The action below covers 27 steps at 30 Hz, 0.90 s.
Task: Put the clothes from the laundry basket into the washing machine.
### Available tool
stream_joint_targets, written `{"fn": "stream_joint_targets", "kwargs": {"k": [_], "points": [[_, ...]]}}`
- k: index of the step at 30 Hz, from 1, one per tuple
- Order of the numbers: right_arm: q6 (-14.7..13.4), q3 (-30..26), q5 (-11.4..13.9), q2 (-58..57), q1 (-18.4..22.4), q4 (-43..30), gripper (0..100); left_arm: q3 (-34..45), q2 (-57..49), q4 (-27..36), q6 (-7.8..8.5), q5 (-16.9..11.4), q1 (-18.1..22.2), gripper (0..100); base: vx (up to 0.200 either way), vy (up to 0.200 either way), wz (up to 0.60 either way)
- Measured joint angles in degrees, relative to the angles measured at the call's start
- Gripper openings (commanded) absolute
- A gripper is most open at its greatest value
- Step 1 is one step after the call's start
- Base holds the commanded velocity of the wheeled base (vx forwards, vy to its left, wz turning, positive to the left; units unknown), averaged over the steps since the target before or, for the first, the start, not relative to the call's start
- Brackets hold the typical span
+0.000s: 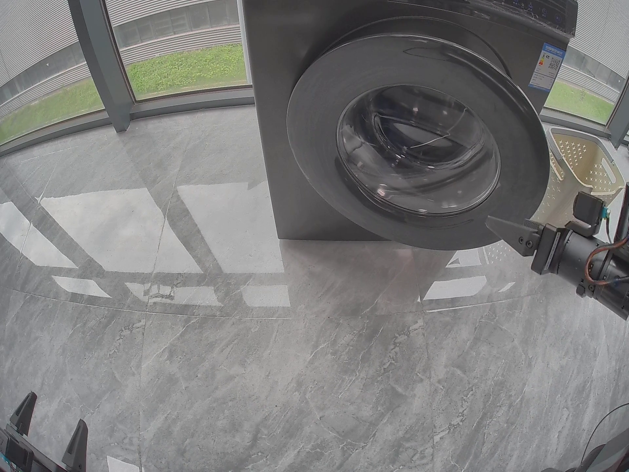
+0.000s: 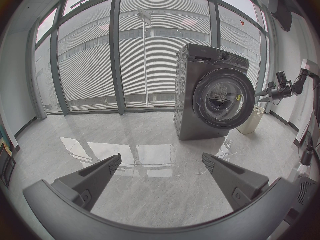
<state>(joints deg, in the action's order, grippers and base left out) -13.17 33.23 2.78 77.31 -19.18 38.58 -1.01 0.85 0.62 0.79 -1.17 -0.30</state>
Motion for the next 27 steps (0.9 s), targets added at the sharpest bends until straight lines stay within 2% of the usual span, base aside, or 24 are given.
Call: {"fn": "stream_joint_targets", "kwargs": {"k": [7,17,22,27], "points": [[0.0,3.8,-0.8,3.6,0.5,1.2,100,0.0,-0.2,0.0,-0.01,-0.1,0.0,100,0.0,-0.2,0.0],[0.0,12.7,-1.2,9.3,4.5,1.8,100,0.0,-0.2,-0.2,-0.04,0.0,0.1,100,0.0,0.0,0.0],[0.0,15.0,-1.1,13.1,6.9,5.9,100,0.0,-0.2,-0.3,-0.17,0.2,0.2,100,0.0,0.0,0.0],[0.0,16.0,-1.4,16.1,8.4,10.5,100,0.0,-0.2,-0.4,-0.35,0.4,0.2,100,0.2,0.0,0.0]]}}
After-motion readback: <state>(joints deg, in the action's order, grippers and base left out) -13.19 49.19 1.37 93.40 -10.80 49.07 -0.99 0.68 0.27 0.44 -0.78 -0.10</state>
